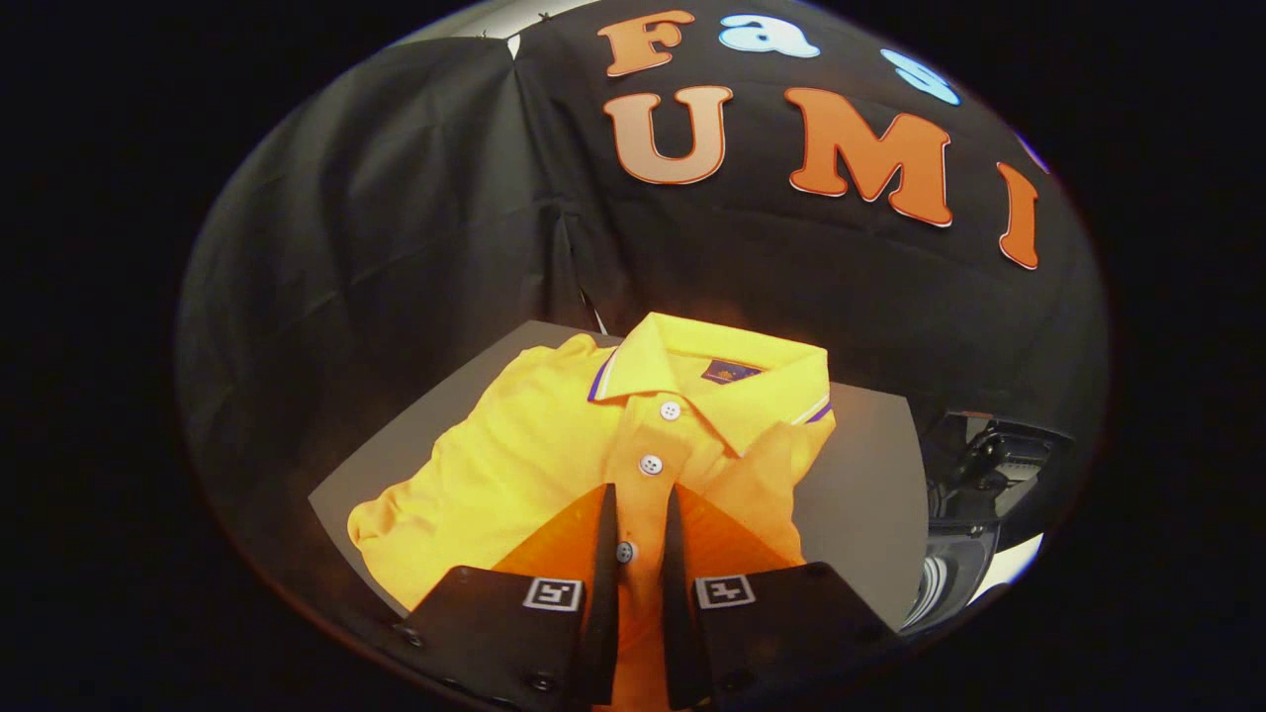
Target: Put the clothes into the washing machine and then close the washing machine lid.
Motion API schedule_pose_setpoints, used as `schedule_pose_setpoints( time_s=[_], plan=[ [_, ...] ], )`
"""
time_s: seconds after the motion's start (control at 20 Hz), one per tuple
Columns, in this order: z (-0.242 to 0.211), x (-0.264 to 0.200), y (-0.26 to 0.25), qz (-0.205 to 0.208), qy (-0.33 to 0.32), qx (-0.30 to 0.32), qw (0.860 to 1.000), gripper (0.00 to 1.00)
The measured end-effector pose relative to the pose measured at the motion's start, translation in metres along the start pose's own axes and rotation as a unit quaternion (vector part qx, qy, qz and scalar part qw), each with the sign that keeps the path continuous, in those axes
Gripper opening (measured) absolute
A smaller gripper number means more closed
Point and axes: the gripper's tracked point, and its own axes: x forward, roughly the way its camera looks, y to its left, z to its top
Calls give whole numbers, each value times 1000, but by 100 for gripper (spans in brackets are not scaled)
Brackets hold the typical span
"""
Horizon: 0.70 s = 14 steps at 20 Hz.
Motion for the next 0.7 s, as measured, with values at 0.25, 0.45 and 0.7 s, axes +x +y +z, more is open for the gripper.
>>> schedule_pose_setpoints(
  time_s=[0.25, 0.45, 0.7],
  plan=[
    [3, -4, 7, 18, -18, 10, 1000, 8],
    [5, -25, 4, 18, -75, 39, 996, 8],
    [13, -55, 16, 31, -144, 26, 989, 8]
  ],
)
